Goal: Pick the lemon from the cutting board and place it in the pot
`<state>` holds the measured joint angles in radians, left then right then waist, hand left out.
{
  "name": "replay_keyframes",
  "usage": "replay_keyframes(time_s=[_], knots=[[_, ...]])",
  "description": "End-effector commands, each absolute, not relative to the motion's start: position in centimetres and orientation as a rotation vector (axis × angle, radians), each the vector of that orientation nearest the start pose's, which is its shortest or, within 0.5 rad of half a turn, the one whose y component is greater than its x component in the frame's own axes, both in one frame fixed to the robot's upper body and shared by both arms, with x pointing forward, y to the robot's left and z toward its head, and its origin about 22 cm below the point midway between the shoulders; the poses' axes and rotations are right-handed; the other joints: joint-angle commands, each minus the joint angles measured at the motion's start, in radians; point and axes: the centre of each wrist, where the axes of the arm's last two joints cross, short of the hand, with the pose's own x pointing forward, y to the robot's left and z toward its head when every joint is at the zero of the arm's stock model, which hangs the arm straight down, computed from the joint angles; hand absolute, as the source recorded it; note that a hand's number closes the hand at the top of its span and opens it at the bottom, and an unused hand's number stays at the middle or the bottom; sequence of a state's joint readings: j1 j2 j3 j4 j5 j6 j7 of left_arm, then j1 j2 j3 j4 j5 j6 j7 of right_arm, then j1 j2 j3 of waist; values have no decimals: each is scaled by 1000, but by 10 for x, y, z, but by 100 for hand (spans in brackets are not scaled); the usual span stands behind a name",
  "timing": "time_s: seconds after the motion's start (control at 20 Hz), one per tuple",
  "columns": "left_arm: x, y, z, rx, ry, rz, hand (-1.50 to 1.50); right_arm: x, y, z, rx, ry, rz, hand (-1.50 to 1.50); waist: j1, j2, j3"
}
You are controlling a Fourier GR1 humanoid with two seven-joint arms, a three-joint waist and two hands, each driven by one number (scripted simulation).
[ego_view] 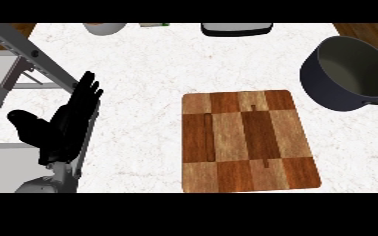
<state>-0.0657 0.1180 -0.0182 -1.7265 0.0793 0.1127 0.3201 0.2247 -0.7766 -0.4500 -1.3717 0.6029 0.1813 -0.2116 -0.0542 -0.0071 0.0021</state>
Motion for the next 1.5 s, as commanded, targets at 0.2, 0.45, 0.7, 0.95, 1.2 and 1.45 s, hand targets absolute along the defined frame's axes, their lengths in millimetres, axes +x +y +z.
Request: replay_keyframes(time_s=[0.2, 0.45, 0.7, 0.95, 1.2, 1.45], knots=[[264, 235, 66, 42, -1466, 20, 0, 105, -573, 185, -1179, -1286, 753, 150, 24, 3, -3], [259, 231, 65, 26, -1476, -1, 0, 95, -578, 222, -1229, -1518, 740, 150, 33, 3, -3], [272, 215, 76, 14, -1467, 3, 0, 96, -572, 272, -1154, -1647, 671, 150, 39, 5, -3], [267, 230, 64, 24, -1475, -4, 0, 133, -518, 287, -1115, -1583, 674, 150, 54, 7, -3], [282, 230, 54, 18, -1485, -14, 0, 163, -507, 287, -1087, -1545, 637, 150, 56, 9, -3], [272, 224, 60, 4, -1483, -14, 0, 207, -491, 288, -1108, -1454, 650, 150, 69, 10, -3]])
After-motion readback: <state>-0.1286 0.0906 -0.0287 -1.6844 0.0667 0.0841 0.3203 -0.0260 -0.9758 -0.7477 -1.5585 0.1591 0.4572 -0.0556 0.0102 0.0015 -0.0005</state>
